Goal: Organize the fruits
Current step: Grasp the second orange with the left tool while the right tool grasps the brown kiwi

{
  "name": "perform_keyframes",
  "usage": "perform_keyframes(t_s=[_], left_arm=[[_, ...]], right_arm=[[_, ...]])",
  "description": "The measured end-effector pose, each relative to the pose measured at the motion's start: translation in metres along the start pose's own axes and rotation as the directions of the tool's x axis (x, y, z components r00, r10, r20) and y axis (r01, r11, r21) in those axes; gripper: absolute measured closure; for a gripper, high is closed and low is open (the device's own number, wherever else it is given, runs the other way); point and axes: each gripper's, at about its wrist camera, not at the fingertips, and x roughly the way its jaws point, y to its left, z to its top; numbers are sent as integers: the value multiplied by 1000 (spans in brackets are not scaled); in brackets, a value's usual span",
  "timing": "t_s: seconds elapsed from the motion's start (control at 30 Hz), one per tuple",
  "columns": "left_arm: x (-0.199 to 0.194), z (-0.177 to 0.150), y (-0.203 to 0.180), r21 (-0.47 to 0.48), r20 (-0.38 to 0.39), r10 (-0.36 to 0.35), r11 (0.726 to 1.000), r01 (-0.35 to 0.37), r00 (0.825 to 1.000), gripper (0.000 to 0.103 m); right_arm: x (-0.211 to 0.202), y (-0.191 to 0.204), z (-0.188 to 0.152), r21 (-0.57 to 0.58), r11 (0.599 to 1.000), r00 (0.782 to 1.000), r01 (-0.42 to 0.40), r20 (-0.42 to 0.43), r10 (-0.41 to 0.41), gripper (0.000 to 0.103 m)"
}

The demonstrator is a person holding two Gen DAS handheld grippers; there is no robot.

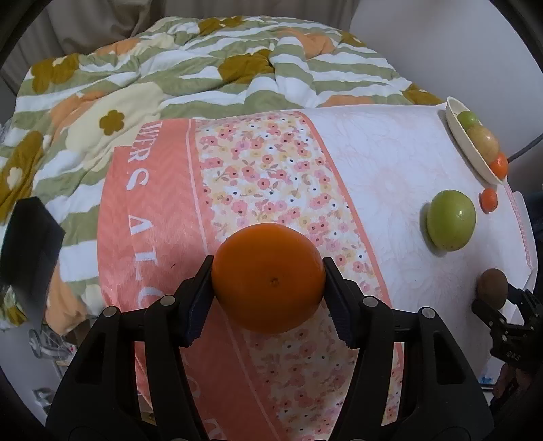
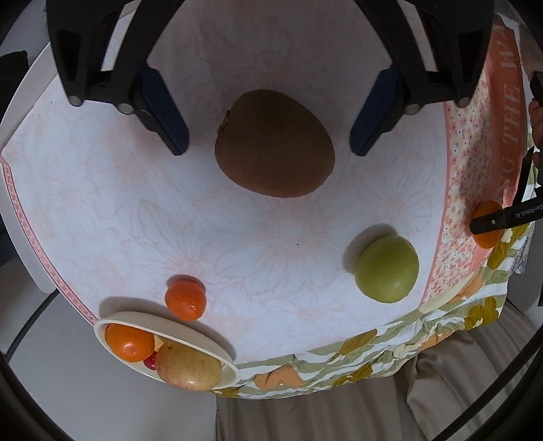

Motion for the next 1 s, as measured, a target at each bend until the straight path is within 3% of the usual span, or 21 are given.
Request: perform_keyframes(t_s=[0.17, 0.33, 0.63, 1.0], left_arm=[[-2, -5, -2, 9, -7, 6, 1000, -6, 1000, 33], [-4, -11, -5, 10, -17, -6, 1000, 6, 1000, 33], [-17, -19, -20, 30, -10, -27, 999, 27, 1000, 33], [-58, -9, -59, 63, 54, -28, 998, 24, 998, 33]], right_arm=[[5, 3, 3, -14, 1000, 1000, 8, -9, -8, 25], [5, 4, 5, -30, 999, 1000, 26, -3, -26, 44], [-4, 4, 8, -51, 999, 1000, 9, 28, -8, 45], [-49, -11, 20, -51, 998, 994, -42, 100, 47, 45]])
